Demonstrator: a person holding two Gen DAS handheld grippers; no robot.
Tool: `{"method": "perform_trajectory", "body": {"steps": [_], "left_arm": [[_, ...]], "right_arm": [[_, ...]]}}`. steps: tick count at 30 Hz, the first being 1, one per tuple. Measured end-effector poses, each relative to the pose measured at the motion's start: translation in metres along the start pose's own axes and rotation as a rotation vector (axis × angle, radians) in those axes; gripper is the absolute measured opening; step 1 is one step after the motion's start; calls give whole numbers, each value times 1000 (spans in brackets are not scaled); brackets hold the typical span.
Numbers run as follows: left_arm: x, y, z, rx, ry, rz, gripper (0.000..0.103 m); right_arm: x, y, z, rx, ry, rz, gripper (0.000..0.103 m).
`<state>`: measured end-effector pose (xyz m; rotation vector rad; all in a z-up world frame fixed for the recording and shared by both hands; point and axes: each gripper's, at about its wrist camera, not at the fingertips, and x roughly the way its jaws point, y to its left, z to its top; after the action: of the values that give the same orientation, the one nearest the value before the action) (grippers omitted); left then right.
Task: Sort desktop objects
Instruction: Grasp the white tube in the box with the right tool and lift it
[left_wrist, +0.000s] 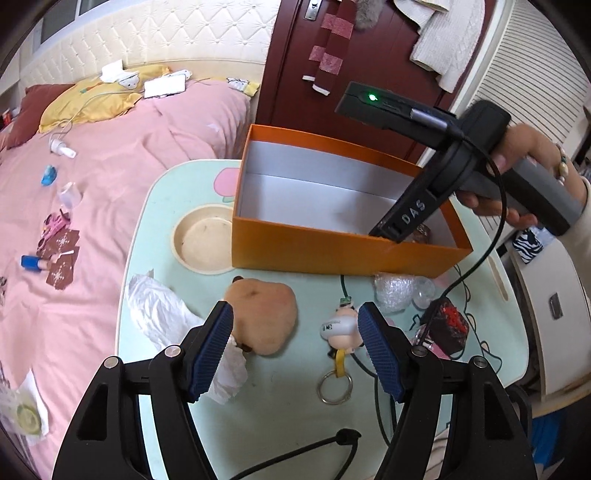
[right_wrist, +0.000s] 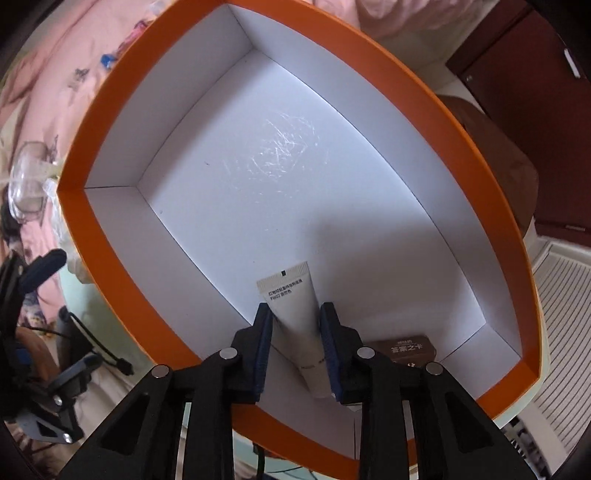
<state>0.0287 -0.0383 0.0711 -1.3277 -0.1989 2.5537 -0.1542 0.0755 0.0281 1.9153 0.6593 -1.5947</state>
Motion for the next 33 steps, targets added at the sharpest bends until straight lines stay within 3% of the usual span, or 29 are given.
{"method": "perform_trajectory", "body": {"steps": [3, 5, 9, 17, 22, 25, 28, 33], "left_arm": [[0, -4, 10, 21, -2, -11, 71], [0, -6, 16, 35, -3, -19, 71], [-1, -12, 29, 62, -5, -34, 71], [-1, -22, 55, 118, -9, -64, 71], [7, -47, 97, 242, -21, -7, 71], [4, -56, 110, 256, -52, -5, 71], [-1, -55, 110, 215, -69, -19, 71], [-5, -42, 98, 182, -44, 5, 71]], "right_arm": [[0, -3, -1, 9, 3, -5, 24], [-7, -7, -2, 26, -45, -18, 18], [-26, -21, -5, 66, -163, -47, 18], [-85, -47, -56, 163, -402, 120, 11], [-102, -63, -100, 235, -504, 194, 10], [-113, -72, -127, 278, -565, 239, 11], [-106, -61, -113, 240, -544, 167, 12], [-65, -42, -62, 182, -443, 51, 19]]}}
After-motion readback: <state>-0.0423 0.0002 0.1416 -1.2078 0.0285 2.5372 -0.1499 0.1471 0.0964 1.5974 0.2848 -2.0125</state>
